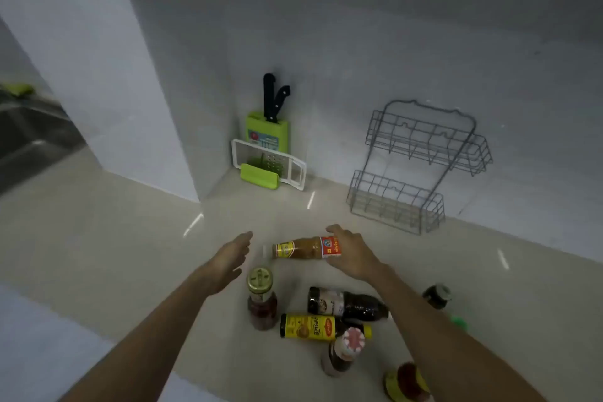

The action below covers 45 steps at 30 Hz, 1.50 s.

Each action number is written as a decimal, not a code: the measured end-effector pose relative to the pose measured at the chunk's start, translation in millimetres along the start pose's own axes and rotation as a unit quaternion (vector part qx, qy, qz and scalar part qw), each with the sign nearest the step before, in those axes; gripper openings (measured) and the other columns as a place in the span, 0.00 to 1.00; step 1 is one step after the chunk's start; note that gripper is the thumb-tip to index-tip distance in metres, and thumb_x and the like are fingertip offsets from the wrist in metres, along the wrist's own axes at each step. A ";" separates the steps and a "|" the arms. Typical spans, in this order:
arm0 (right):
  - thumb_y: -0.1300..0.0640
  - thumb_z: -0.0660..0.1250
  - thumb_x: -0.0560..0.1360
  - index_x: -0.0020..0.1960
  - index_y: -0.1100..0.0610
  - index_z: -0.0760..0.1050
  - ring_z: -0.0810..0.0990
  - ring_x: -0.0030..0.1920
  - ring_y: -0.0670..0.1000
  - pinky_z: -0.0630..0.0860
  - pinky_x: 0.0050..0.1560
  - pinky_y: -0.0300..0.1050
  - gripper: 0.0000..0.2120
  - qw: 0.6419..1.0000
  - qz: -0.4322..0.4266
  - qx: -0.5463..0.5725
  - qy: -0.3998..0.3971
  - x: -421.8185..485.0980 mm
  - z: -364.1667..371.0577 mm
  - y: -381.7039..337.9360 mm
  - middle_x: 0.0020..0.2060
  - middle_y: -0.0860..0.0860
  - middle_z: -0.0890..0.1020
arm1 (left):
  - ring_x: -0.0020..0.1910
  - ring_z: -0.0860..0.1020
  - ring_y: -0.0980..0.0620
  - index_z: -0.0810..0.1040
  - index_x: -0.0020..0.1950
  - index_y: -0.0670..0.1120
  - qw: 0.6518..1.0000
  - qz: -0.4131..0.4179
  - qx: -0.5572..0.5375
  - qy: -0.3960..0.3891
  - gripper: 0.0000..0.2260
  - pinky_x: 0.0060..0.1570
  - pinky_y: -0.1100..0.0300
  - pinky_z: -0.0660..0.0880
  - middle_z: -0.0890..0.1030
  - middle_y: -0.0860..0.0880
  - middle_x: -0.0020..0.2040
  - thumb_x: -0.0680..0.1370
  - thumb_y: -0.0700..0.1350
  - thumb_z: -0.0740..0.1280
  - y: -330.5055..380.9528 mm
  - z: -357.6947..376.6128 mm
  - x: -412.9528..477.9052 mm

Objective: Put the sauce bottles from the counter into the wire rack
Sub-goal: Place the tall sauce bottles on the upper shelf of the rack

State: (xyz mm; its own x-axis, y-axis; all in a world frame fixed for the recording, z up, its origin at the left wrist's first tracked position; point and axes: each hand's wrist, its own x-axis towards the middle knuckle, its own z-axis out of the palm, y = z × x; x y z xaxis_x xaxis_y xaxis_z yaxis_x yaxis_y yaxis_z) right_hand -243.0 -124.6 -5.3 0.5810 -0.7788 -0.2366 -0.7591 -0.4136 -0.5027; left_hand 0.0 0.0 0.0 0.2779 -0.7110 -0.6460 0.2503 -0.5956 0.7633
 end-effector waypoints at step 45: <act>0.49 0.79 0.65 0.53 0.52 0.65 0.78 0.39 0.49 0.70 0.37 0.35 0.26 0.834 0.006 0.205 0.512 98.8 -218.7 -4.9 0.42 0.48 0.79 | 0.78 0.51 0.54 0.52 0.78 0.48 0.954 0.178 0.041 -0.236 0.35 0.77 0.53 0.44 0.53 0.51 0.80 0.77 0.68 0.41 221.4 190.7 90.7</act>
State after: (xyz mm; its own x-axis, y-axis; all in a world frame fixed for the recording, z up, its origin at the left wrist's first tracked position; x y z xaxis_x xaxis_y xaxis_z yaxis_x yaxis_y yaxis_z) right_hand -246.1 -302.7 155.6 -0.1402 -0.8629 0.4855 -0.4768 -0.3709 -0.7969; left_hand -96.3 -267.6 112.8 -0.1223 -0.9511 -0.2835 0.1392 -0.2993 0.9440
